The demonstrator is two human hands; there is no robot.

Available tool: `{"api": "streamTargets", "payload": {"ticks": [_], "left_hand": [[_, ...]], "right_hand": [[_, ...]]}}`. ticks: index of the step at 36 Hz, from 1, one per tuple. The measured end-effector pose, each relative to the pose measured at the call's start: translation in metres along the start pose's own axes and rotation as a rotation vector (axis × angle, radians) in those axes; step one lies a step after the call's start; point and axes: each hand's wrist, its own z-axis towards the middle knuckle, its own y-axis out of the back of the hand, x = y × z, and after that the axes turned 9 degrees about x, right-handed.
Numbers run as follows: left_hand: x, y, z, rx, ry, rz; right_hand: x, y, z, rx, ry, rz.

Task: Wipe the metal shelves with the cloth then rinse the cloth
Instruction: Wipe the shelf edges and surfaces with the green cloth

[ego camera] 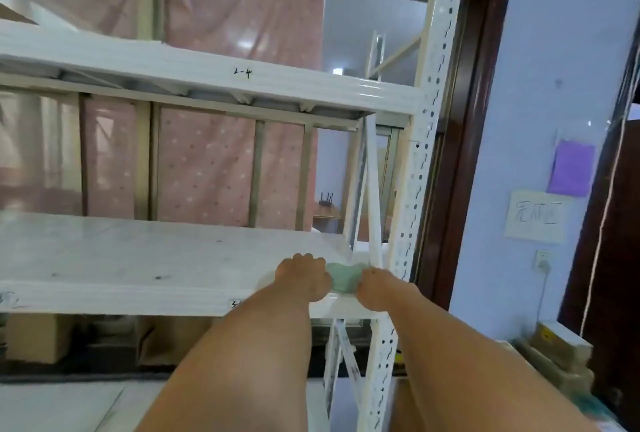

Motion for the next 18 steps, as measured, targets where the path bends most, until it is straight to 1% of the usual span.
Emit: {"api": "streamTargets", "payload": {"ticks": [4,6,9,13,16,18], "left_hand": [[-0.019,-0.008,0.004,0.014,-0.017,0.025],[-0.03,-0.013,0.003,0.035,-0.02,0.03],[-0.042,-0.022,0.002,0.002,-0.009,-0.032],[-0.044,-0.032,0.011,0.001,0.019,-0.035],[-0.036,-0.034,0.016,-0.007,0.013,-0.023],[-0.032,-0.034,0.018,-0.032,-0.007,-0.021]], "right_hand": [[0.011,0.017,-0.016,-0.025,-0.049,-0.001],[0.019,0.023,-0.021,-0.104,-0.03,-0.065],[0.02,0.018,-0.018,-0.201,0.02,-0.116],[0.01,0.012,-0.001,-0.182,0.11,-0.04],[0.0,0.003,0.008,-0.114,0.104,0.016],[-0.004,-0.003,0.015,-0.097,0.107,0.063]]}}
